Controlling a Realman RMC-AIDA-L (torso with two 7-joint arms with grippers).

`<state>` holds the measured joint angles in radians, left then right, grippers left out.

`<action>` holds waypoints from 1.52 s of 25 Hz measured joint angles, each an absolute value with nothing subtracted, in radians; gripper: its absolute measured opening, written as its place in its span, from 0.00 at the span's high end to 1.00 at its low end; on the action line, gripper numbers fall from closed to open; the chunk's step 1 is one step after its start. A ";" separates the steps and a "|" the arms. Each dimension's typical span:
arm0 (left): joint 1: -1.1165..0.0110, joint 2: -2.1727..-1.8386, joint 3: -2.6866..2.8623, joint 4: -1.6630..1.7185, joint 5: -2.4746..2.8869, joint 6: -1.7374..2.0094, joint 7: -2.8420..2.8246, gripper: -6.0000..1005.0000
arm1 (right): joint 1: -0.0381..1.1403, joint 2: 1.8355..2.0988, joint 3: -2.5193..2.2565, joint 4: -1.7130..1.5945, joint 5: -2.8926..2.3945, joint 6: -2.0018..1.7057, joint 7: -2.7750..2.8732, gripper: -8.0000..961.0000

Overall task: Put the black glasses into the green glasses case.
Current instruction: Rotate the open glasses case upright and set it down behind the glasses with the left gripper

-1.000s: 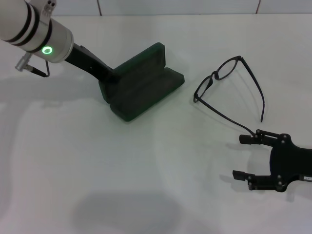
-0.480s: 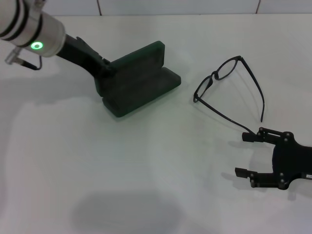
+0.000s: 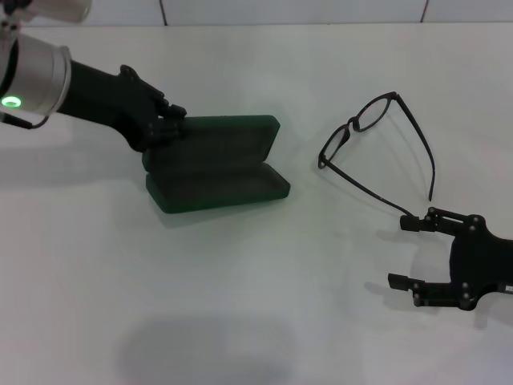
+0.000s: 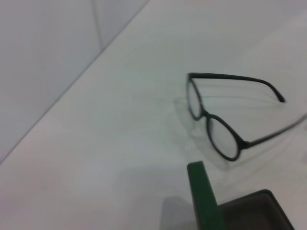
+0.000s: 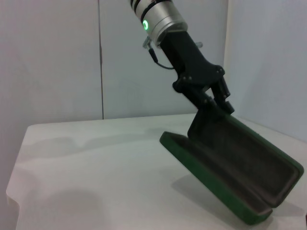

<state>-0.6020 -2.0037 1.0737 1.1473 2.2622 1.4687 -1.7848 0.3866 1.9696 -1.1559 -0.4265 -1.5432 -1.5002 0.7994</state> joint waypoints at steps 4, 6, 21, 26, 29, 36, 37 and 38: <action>-0.570 -2.026 1.057 1.146 2.255 1.461 -1.686 0.79 | 0.386 1.970 -1.156 -0.426 -1.543 -1.500 0.799 0.15; -0.563 -2.049 1.016 1.142 2.255 1.459 -1.635 0.79 | 0.387 1.970 -1.156 -0.426 -1.543 -1.500 0.799 0.15; -0.556 -2.076 0.982 1.096 2.252 1.462 -1.562 0.80 | 0.392 1.970 -1.157 -0.428 -1.543 -1.497 0.802 0.15; -0.553 -2.078 0.977 1.095 2.252 1.459 -1.561 0.81 | 0.394 1.970 -1.157 -0.428 -1.543 -1.495 0.803 0.15; -0.547 -2.082 0.977 1.096 2.252 1.444 -1.561 0.78 | 0.394 1.970 -1.157 -0.428 -1.543 -1.495 0.803 0.15; -0.527 -2.089 0.984 1.105 2.251 1.409 -1.550 0.71 | 0.394 1.970 -1.157 -0.428 -1.543 -1.493 0.803 0.15; -0.526 -2.089 0.984 1.106 2.251 1.409 -1.550 0.70 | 0.394 1.970 -1.157 -0.428 -1.543 -1.493 0.804 0.15; -0.526 -2.089 0.984 1.106 2.251 1.409 -1.549 0.69 | 0.394 1.970 -1.157 -0.428 -1.543 -1.493 0.804 0.15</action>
